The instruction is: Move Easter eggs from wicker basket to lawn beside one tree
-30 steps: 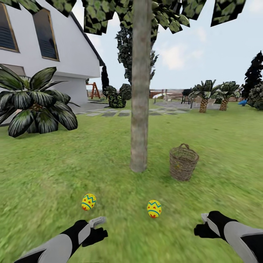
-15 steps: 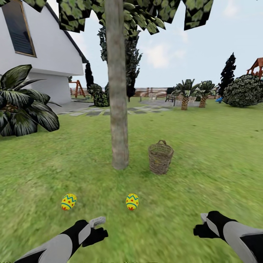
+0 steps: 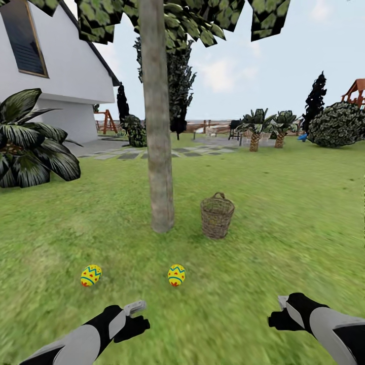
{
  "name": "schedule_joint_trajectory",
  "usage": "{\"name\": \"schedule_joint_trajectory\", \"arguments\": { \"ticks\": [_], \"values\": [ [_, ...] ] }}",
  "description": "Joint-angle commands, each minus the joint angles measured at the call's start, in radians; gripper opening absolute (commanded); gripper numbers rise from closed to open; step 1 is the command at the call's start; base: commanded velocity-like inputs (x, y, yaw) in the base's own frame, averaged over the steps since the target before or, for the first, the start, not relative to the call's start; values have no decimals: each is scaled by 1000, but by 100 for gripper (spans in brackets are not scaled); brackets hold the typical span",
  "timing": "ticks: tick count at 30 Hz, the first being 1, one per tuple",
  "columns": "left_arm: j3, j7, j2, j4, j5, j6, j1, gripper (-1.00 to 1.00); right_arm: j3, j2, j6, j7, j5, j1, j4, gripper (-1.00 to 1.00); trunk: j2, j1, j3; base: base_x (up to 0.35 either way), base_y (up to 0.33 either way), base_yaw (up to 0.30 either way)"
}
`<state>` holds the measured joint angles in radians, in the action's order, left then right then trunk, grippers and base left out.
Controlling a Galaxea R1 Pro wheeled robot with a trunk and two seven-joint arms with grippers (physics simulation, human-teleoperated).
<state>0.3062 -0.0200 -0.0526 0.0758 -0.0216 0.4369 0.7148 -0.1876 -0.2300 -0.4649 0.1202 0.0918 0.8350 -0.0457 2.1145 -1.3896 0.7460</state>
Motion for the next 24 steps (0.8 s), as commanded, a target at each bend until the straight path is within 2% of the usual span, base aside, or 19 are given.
{"name": "schedule_joint_trajectory", "arguments": {
  "ticks": [1, 10, 24],
  "values": [
    [3, -2, -1, 2, -4, 7, 0, 100, -9, 0, -1, 4, 9, 1, -1, 100, 1, 0, 2, -154, -213, 0],
    [2, 1, -2, 2, -4, 8, 0, 100, -9, 0, -1, 4, 9, 1, -1, 100, 1, 0, 10, -51, -308, -18],
    [4, -3, -1, 2, -2, 6, 0, 100, -9, 5, -1, 3, 9, 1, -5, 100, 1, 0, 32, -7, -322, -175]
  ]
}}
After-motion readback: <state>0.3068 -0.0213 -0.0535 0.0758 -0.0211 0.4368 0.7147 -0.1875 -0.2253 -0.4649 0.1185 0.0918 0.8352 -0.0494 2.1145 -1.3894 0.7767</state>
